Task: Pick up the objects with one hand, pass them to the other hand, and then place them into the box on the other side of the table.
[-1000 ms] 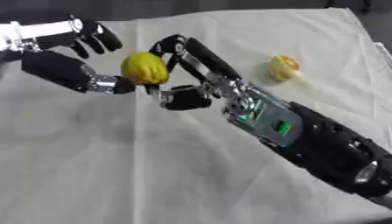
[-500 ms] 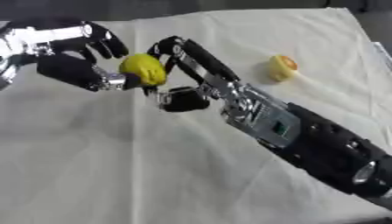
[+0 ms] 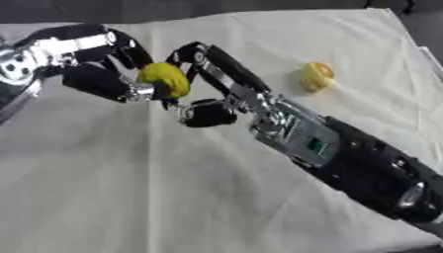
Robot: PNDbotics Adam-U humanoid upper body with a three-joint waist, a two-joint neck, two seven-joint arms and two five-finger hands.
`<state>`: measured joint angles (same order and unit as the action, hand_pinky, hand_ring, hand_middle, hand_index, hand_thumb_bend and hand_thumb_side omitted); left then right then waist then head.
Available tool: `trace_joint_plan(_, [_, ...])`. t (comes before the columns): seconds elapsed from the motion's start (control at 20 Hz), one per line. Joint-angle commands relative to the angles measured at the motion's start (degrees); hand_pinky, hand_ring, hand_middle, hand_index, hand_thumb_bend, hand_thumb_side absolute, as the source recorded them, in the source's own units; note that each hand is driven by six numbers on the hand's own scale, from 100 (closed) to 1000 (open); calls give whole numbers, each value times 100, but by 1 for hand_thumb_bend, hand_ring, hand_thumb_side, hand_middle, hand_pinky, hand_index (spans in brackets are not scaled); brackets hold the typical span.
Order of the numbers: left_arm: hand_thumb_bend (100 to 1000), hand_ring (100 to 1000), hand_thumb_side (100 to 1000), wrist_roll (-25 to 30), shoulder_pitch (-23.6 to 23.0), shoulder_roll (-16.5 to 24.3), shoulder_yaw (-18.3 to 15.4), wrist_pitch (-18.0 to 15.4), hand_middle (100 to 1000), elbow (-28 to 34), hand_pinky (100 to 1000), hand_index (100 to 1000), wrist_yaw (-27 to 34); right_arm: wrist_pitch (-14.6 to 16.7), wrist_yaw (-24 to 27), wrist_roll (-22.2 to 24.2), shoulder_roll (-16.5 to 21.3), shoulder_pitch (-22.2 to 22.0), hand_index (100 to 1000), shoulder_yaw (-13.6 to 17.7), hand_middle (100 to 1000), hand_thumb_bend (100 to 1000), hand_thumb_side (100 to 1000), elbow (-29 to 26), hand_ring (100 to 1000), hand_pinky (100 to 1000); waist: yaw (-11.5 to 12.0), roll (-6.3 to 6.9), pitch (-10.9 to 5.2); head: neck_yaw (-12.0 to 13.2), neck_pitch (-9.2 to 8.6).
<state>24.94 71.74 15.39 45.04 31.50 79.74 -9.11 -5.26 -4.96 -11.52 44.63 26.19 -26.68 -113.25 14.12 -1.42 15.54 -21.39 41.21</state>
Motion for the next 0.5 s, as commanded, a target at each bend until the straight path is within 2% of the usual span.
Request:
trace_joint_plan(0.05, [100,713,100,3,47,-2,-14,-3,534,-119,743,625,28,78,-43,-23,60,89,616,62,507,100,100,-135,774,577,-20,86,-55,-10,-44])
trace_joint_plan(0.15, [100,680,100,-71,36,-11,-29,24,481,-147,732,548,70,89,-73,-22,58,74,627,62,515,126,100,-135,778,586,-31,86,-61,-10,-42])
trace_joint_plan(0.35, [106,641,100,-281,24,-16,-34,114,472,-167,707,547,154,60,-167,-51,51,49,658,75,543,219,100,-135,791,608,-47,81,-71,-1,-28])
trace_joint_plan(0.5, [149,605,100,-392,24,-9,-30,196,445,-175,697,534,210,3,-243,-93,51,32,681,78,566,314,100,-135,802,619,-43,79,-80,12,-23])
